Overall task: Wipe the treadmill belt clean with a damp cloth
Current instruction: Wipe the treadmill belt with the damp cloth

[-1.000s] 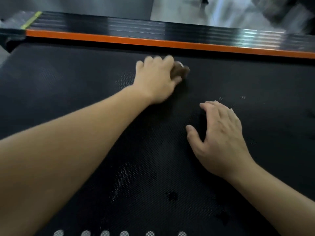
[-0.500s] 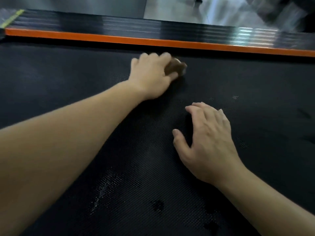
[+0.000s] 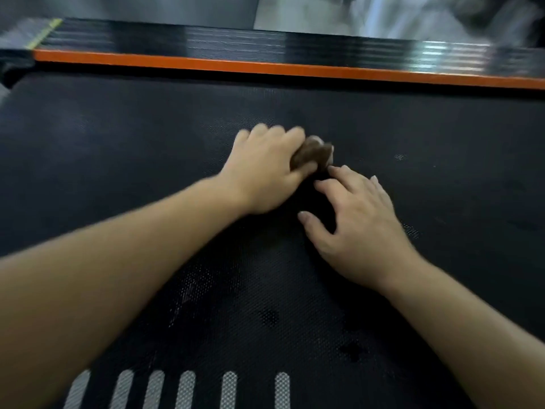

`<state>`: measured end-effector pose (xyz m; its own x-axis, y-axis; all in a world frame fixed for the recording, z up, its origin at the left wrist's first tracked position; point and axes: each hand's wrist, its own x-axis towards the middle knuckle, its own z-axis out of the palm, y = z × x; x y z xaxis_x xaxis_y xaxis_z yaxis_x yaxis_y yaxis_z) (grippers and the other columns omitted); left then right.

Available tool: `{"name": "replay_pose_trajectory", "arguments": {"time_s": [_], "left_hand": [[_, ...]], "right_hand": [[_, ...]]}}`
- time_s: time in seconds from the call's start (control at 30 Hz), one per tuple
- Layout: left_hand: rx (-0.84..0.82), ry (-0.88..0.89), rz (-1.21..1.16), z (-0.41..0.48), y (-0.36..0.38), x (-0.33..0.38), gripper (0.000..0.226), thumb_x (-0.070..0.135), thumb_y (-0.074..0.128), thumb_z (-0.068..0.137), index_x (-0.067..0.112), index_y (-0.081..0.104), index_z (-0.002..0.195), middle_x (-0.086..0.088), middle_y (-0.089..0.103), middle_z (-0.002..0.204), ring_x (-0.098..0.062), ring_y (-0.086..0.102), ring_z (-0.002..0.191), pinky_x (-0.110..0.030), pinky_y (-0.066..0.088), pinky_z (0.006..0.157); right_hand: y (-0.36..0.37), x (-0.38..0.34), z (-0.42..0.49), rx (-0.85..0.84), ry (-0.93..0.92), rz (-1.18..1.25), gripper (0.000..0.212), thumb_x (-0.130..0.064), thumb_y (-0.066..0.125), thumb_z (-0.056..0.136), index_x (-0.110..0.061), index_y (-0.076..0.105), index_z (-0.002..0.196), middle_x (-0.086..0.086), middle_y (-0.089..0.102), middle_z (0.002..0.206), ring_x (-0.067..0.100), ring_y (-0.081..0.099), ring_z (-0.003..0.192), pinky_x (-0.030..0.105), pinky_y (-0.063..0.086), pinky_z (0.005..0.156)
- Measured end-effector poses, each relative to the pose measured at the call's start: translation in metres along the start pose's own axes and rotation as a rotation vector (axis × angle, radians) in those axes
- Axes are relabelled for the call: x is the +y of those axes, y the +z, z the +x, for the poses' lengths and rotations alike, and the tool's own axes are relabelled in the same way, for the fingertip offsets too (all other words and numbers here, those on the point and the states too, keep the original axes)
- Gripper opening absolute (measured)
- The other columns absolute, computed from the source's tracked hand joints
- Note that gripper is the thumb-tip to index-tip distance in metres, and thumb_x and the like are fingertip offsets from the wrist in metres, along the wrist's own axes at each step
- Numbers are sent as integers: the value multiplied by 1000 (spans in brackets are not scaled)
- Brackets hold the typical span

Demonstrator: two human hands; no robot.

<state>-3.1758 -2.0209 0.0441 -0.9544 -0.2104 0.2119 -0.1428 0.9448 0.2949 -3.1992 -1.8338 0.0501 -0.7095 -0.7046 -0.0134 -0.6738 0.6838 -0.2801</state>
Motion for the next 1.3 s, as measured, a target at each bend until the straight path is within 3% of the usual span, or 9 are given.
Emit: {"name": "replay_pose_trajectory", "arguments": {"time_s": [0.2,0.37,0.47,0.67,0.83,0.97,1.1,1.2,1.3], "left_hand": [[21,156,8,-67,-8,1,31,60,42,92,29,41,95,1,55,94,-28,51,89,-42,39,80],[28,-170,130,20,-10,-46,39,54,49,98,18,51,115,-15,62,116,-39,55,108,-48,42,91],[54,-7,87,-17,-5,-26,30,54,51,96,25,43,99,-11,58,108,-36,52,103,-46,38,88],[23,267,46,-117,-15,15,37,60,41,91,24,48,98,-3,55,94,-30,50,88,-44,41,79],[33,-163,120,-21,-13,-24,38,55,49,97,19,50,110,-14,60,115,-38,52,110,-49,38,94],[54,162,28,-109,-11,28,35,57,43,91,23,47,96,-7,56,98,-33,51,93,-46,38,81],[-128,371,-29,-186,-30,41,32,56,43,93,25,47,90,1,49,87,-25,47,79,-41,40,71],[4,158,178,-133,-31,-5,38,59,42,88,22,49,91,-7,57,88,-36,55,83,-47,43,74],[-16,62,77,-112,-32,-33,36,61,38,87,26,39,90,1,47,90,-35,51,91,-49,38,83]], "right_hand": [[-17,50,-52,-107,108,-155,88,-82,5,79,-41,13,157,-13,-1,167,12,-6,153,42,-2,125],[-10,45,-57,-111,103,-160,87,-78,4,81,-39,6,159,-9,-7,167,11,-17,152,43,-8,124],[-6,46,-60,-122,83,-197,86,-79,1,81,-40,0,158,-7,-13,167,13,-21,151,44,-9,124],[-3,47,-59,-85,88,-205,85,-78,5,84,-38,5,159,-5,-8,168,15,-16,153,46,-6,124],[-4,45,-59,-58,92,-170,86,-79,9,83,-38,12,158,-5,-1,168,14,-11,153,44,-5,125],[-3,46,-59,-59,92,-160,84,-77,11,85,-37,13,158,-5,0,168,15,-10,154,45,-5,124],[-3,45,-59,-39,99,-138,84,-76,15,84,-36,16,158,-3,2,168,15,-8,154,44,-5,124],[-2,45,-59,-36,94,-139,84,-77,14,84,-36,18,157,-3,3,168,15,-7,154,44,-5,124],[-2,46,-59,-33,100,-143,84,-78,15,84,-37,18,157,-3,4,168,15,-7,154,44,-5,124]]}}
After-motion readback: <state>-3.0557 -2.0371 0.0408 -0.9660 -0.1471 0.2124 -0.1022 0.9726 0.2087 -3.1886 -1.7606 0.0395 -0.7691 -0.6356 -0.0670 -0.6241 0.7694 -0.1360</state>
